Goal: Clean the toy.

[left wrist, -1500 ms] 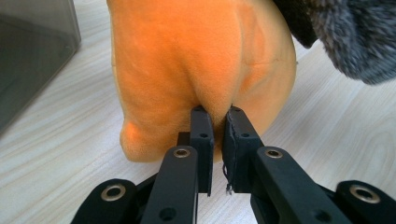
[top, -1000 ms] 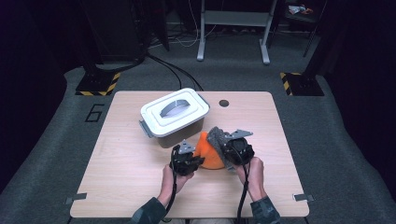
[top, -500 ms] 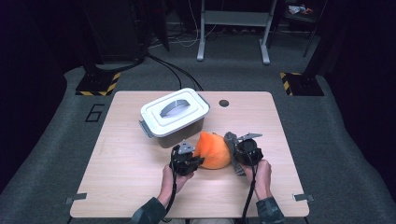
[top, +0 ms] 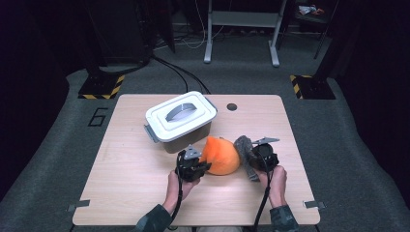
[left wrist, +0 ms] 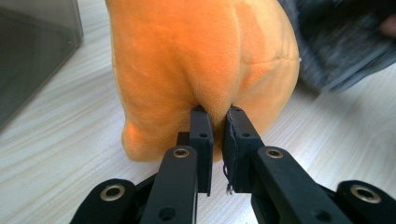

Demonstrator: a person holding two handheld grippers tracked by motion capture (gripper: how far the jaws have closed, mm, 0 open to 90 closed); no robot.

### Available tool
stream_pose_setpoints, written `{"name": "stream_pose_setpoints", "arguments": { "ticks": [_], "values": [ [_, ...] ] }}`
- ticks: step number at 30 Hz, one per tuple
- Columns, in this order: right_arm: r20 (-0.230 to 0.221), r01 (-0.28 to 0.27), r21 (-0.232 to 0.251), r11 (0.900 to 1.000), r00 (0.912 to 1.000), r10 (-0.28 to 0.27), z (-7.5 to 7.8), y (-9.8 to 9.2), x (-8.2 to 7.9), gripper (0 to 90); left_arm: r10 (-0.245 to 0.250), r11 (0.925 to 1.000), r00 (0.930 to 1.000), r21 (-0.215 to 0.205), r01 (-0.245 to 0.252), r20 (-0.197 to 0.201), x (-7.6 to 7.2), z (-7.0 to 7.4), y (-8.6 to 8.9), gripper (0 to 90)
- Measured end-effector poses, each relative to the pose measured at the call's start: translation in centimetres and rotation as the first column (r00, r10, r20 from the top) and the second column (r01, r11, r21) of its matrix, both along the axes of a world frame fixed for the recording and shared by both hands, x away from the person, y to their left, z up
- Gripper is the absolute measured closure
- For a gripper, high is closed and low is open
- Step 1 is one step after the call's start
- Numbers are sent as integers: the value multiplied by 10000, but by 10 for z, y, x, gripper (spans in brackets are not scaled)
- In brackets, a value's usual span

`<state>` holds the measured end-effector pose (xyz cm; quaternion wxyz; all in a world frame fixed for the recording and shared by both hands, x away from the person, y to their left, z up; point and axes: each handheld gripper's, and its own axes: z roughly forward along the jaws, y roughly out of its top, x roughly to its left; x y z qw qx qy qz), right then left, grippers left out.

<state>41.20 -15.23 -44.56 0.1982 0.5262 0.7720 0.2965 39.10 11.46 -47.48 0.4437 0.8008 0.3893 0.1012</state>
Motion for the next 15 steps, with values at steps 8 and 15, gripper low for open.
{"name": "stream_pose_setpoints", "arguments": {
  "ticks": [8, 15],
  "values": [
    [456, -1269, -9, 9919, 9909, 1268, 23, 34, -11, 746, 25, 10000, 10000, 63, -25, 68, 1, 0, 0, 819],
    [300, -1170, -378, 9924, 9925, 1182, 11, 41, -3, 749, -40, 9999, 10000, -100, 40, 13, 2, 0, 1, 767]
  ]
}}
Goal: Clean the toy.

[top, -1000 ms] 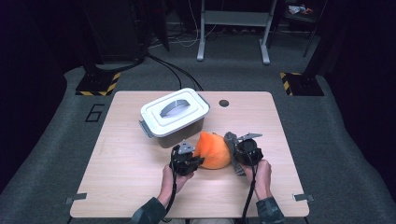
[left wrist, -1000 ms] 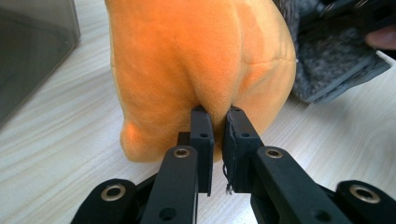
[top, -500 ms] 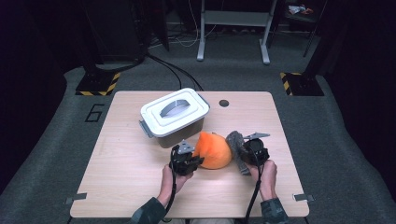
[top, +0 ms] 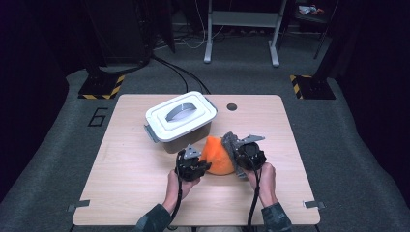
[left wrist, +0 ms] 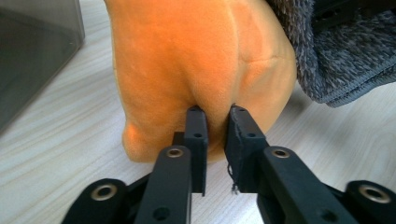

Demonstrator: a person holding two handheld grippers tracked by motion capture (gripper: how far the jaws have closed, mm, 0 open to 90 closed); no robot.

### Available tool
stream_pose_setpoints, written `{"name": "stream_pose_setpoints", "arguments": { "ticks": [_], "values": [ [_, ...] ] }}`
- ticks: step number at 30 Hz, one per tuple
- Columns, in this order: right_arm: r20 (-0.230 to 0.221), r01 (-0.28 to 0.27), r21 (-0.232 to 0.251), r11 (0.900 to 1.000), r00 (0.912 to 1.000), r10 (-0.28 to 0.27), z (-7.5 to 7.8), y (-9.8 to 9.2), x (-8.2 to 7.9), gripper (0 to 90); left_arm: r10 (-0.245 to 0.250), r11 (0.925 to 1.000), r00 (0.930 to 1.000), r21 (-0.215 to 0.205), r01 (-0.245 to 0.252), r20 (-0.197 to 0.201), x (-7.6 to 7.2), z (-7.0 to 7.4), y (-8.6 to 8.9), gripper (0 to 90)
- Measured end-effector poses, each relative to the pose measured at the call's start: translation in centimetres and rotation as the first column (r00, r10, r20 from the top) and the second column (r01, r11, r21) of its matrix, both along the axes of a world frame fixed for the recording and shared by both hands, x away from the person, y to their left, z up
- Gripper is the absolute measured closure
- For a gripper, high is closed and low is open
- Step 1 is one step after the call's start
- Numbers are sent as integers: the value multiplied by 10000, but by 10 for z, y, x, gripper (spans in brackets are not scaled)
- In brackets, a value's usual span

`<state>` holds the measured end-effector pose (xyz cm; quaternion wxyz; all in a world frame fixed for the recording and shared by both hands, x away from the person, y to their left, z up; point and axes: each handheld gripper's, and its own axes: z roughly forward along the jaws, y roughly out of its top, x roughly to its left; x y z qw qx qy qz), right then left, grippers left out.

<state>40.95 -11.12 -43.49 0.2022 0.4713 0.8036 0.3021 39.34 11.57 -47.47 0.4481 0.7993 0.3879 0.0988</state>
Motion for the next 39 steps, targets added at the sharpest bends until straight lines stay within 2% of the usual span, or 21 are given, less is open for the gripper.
{"name": "stream_pose_setpoints", "arguments": {
  "ticks": [5, 7, 9, 12, 13, 15, 17, 20, 21, 27, 29, 30, 35, 38, 39],
  "values": [
    [-67, 154, 92, 9998, 9999, -153, -3, -4, 2, 750, -133, 9998, 9995, 134, 129, 274, -2, 2, 0, 620],
    [10, 119, 125, 9999, 9999, -119, -3, -5, 3, 750, -191, 9991, 9983, 385, 170, 551, -3, 3, -2, 543],
    [-49, 171, 158, 9997, 9998, -170, -4, -5, 4, 750, -289, 9981, 9959, 564, 241, 854, -5, 3, -3, 505],
    [-74, 169, 127, 9998, 9998, -168, -4, -6, 6, 751, -152, 9975, 9952, 702, 85, 963, -5, 3, -5, 461],
    [-56, 166, 101, 9998, 9998, -165, -4, -6, 6, 752, -122, 9962, 9947, 876, 32, 1022, -4, 3, -5, 452],
    [-140, 248, 91, 9997, 9996, -247, -4, -7, 7, 751, -85, 9961, 9947, 888, -6, 1025, -3, 2, -6, 440],
    [-58, 118, 97, 9999, 9999, -117, -4, -8, 9, 751, -121, 9938, 9942, 1108, 2, 1069, -1, 0, -8, 442],
    [-89, 210, 125, 9997, 9997, -209, -4, -9, 11, 750, -247, 9899, 9929, 1416, 81, 1165, 0, -3, -9, 470],
    [-91, 222, 147, 9996, 9997, -221, -4, -9, 11, 750, -302, 9905, 9933, 1367, 148, 1113, 1, -4, -9, 482],
    [28, 348, 247, 9991, 9994, -349, -3, -7, 11, 748, -455, 9881, 9944, 1510, 307, 956, 2, -8, -11, 754],
    [202, 284, 226, 9993, 9994, -288, -2, -9, 11, 748, -416, 9894, 9951, 1427, 286, 892, 1, -8, -12, 814],
    [162, 433, 317, 9986, 9989, -438, 0, -9, 9, 747, -400, 9908, 9959, 1323, 290, 813, 1, -8, -12, 825],
    [452, 410, 442, 9982, 9981, -430, 9, -13, 2, 746, -412, 9986, 9987, 334, 402, 293, 0, -5, -8, 844],
    [620, 231, 577, 9981, 9977, -266, 17, -11, -4, 746, -425, 9988, 9991, -245, 425, 20, -1, 0, -7, 848],
    [684, 138, 563, 9983, 9975, -177, 20, -9, -5, 745, -479, 9983, 9988, -313, 482, 82, -2, 1, -7, 848]
  ]
}}
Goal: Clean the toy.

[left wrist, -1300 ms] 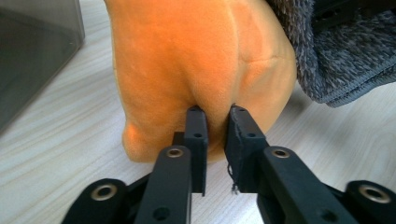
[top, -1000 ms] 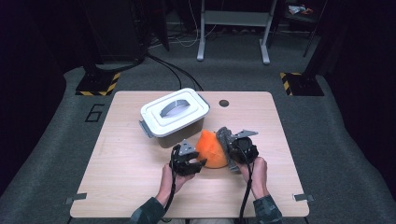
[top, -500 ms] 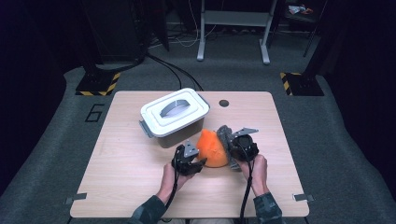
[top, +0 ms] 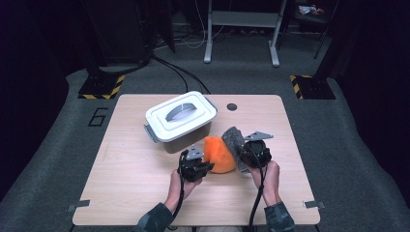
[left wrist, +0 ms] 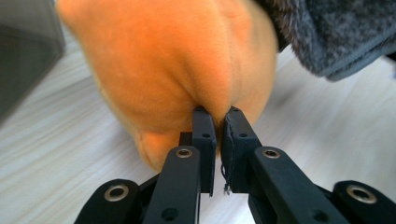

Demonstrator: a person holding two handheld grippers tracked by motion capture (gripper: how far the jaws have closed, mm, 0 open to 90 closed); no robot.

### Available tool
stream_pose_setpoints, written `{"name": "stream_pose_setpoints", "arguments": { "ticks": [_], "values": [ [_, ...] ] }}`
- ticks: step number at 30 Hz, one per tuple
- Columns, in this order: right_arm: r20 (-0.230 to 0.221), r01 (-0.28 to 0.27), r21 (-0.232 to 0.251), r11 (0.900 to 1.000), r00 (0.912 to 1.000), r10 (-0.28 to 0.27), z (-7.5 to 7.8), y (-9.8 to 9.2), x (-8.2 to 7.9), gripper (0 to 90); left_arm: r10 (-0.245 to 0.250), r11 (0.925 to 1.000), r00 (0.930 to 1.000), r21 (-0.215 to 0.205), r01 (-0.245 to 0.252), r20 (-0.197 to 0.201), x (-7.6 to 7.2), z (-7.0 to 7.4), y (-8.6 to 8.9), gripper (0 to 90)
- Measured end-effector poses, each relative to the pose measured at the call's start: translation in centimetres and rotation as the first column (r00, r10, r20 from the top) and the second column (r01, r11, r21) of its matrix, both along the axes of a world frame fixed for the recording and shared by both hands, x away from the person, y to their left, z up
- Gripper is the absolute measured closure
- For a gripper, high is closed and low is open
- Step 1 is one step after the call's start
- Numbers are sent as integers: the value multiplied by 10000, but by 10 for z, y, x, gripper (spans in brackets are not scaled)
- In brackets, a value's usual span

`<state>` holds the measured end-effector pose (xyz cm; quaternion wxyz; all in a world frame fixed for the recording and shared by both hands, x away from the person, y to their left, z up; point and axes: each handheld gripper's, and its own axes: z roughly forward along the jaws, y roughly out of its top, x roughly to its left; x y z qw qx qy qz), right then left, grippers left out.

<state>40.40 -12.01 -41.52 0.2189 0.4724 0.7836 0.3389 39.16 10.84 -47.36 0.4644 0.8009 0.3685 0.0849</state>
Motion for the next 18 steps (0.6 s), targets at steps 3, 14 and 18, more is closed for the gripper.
{"name": "stream_pose_setpoints", "arguments": {
  "ticks": [3, 14, 18],
  "values": [
    [111, -360, 15, 9994, 9993, 359, 8, 7, -6, 745, -172, 9997, 9998, -192, 171, -52, -4, 4, -1, 849],
    [-68, -988, -869, 9913, 9951, 986, 1, 41, -5, 746, -103, 9999, 9999, 10, 103, -131, -4, 0, 0, 845],
    [-57, -958, -958, 9908, 9954, 957, -1, 41, -3, 747, -130, 9997, 9999, 210, 131, -48, -3, -1, 1, 844]
  ]
}}
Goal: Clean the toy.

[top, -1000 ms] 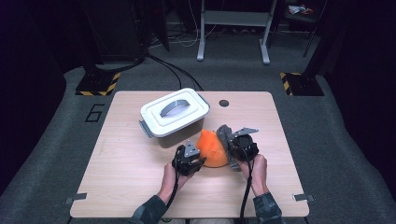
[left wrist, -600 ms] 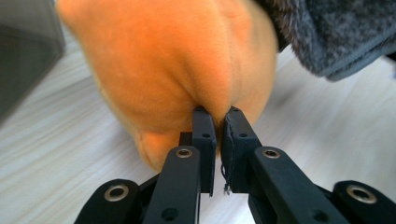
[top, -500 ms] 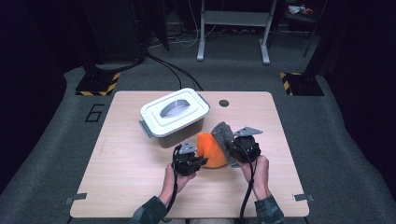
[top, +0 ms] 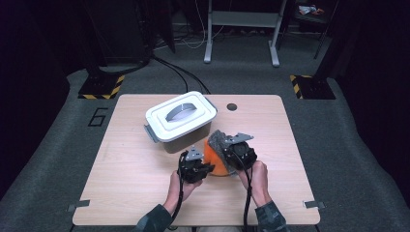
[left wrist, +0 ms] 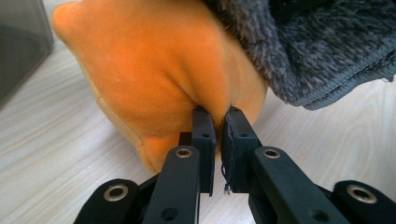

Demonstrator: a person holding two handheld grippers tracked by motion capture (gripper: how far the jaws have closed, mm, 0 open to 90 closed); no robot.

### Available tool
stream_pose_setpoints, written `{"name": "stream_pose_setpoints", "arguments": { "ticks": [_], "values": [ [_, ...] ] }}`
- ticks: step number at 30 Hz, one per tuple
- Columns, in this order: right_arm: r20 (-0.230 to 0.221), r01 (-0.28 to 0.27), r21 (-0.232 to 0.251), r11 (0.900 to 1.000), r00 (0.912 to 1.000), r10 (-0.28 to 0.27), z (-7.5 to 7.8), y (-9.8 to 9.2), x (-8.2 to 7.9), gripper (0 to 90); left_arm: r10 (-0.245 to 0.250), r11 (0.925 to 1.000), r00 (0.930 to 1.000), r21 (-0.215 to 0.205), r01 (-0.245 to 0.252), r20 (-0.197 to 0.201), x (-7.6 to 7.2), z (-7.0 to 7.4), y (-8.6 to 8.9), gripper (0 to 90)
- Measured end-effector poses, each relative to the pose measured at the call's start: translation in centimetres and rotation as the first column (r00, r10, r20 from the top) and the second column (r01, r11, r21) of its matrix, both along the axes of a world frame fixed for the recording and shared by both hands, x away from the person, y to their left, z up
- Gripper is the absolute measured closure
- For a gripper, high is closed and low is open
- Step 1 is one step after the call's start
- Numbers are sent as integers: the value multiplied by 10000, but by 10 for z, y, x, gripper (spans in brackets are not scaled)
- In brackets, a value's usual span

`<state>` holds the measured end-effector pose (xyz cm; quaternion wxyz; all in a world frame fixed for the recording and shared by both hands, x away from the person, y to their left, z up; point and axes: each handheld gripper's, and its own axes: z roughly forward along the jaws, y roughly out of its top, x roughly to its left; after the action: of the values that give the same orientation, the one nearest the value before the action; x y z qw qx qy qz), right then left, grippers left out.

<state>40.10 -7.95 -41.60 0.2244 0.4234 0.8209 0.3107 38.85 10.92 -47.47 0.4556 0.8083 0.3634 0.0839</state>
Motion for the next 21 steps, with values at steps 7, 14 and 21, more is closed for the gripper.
{"name": "stream_pose_setpoints", "arguments": {
  "ticks": [7, 14, 21],
  "values": [
    [-303, 629, -38, 9980, 9976, -630, -5, -14, 5, 748, 55, 9997, 10000, 218, -56, 47, 2, -2, 3, 844],
    [-783, 1284, 82, 9917, 9888, -1274, -24, -41, 17, 748, 28, 9991, 10000, 428, -29, 28, 4, -5, 5, 843],
    [-1339, 1697, -120, 9854, 9763, -1698, -38, -57, 26, 748, 69, 9979, 9999, 638, -74, 76, 5, -6, 7, 842]
  ]
}}
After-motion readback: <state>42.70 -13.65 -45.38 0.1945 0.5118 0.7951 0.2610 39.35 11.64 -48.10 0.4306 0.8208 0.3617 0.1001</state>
